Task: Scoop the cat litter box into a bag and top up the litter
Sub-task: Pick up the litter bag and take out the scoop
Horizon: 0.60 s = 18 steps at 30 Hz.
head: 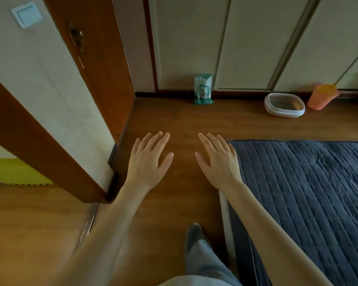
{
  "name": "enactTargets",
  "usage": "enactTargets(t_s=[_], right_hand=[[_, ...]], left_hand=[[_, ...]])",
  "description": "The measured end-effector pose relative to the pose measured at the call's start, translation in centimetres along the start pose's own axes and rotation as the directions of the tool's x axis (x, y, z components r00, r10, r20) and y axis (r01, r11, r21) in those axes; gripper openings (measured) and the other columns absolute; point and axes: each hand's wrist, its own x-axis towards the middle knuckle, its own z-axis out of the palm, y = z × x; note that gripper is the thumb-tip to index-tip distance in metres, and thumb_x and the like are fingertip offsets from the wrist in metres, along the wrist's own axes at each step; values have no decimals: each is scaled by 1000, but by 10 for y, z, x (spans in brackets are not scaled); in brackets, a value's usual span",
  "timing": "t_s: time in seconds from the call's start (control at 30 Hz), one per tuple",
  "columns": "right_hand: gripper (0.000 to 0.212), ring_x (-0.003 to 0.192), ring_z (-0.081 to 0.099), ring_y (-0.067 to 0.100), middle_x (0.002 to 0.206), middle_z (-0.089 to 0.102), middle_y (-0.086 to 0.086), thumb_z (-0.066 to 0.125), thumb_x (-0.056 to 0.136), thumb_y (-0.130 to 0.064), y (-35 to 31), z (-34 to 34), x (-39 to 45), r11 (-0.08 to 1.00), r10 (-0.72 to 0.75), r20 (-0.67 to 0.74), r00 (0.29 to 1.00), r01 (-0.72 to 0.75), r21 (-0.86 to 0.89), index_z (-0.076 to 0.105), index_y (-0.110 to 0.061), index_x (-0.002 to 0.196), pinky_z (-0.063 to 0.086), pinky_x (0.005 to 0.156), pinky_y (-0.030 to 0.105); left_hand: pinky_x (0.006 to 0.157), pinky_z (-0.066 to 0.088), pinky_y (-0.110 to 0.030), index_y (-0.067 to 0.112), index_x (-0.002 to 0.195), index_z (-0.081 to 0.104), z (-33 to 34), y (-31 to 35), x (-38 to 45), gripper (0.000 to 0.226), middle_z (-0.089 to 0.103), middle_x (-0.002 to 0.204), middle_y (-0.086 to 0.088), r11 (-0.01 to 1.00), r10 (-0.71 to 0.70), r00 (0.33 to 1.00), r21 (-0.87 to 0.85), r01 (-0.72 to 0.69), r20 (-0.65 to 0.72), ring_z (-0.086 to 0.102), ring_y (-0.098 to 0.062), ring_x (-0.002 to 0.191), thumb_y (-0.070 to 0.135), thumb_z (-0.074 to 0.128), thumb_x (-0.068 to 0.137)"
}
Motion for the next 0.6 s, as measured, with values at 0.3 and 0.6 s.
enactTargets(t_s=[0.3, 0.6], right_hand=[[61, 144, 21, 21, 153, 31, -4, 21, 93, -60, 81, -2, 198, 1000, 10, -4, 1000, -10, 18, 21, -35, 148, 23, 115, 48], [60, 145, 16, 19, 155, 27, -6, 23, 94, -60, 115, 37, 346, 1000, -4, 66, 998, 3, 24, 18, -36, 149, 19, 117, 48]], left_hand=[[115, 21, -46, 30, 144, 36, 36, 3, 208, 57, 39, 148, 2, 999, 21, 1000, 36, -20, -13, 29, -22, 140, 56, 25, 94], [116, 18, -46, 31, 146, 29, 91, -36, 351, 59, 32, 152, 3, 1000, -2, 999, -8, 3, 48, 21, -21, 143, 56, 24, 94]])
